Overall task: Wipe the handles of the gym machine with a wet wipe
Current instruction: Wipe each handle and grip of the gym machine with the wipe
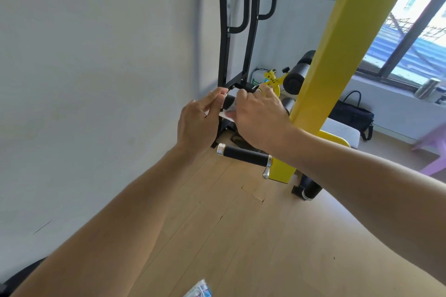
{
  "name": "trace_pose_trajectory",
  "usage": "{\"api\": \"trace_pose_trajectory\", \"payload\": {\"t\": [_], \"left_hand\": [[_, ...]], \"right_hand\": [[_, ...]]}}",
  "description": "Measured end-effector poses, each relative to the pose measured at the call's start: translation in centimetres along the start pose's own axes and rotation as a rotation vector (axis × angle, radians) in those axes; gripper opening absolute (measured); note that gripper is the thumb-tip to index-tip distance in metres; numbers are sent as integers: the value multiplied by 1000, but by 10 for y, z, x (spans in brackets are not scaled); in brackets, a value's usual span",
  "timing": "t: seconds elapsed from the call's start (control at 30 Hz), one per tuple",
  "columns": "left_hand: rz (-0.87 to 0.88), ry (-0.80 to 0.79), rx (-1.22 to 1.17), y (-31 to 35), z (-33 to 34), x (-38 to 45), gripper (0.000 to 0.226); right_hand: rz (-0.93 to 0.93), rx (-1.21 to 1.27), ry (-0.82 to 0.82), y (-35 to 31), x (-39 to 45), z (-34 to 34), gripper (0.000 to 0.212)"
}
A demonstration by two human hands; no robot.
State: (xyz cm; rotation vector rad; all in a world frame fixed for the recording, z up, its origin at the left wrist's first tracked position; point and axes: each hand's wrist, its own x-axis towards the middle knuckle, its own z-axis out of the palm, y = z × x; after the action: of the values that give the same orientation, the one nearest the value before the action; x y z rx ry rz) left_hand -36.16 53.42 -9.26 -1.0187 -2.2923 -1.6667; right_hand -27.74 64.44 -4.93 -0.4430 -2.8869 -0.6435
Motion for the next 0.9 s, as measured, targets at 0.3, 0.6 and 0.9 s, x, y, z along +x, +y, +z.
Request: {"api": "trace_pose_trajectory", "payload": {"t": [0.3, 0.6, 0.9], "left_hand": [[52, 33, 26, -1, -4, 1, 32], [10, 8, 35, -4, -7, 0, 31], [2, 36, -26, -15, -5, 1, 31]], "right_hand": [[62, -416, -209, 18, -43, -20, 47], [10, 34, 41, -14, 7, -2, 40], [12, -228, -69, 14, -47, -24, 38]]}}
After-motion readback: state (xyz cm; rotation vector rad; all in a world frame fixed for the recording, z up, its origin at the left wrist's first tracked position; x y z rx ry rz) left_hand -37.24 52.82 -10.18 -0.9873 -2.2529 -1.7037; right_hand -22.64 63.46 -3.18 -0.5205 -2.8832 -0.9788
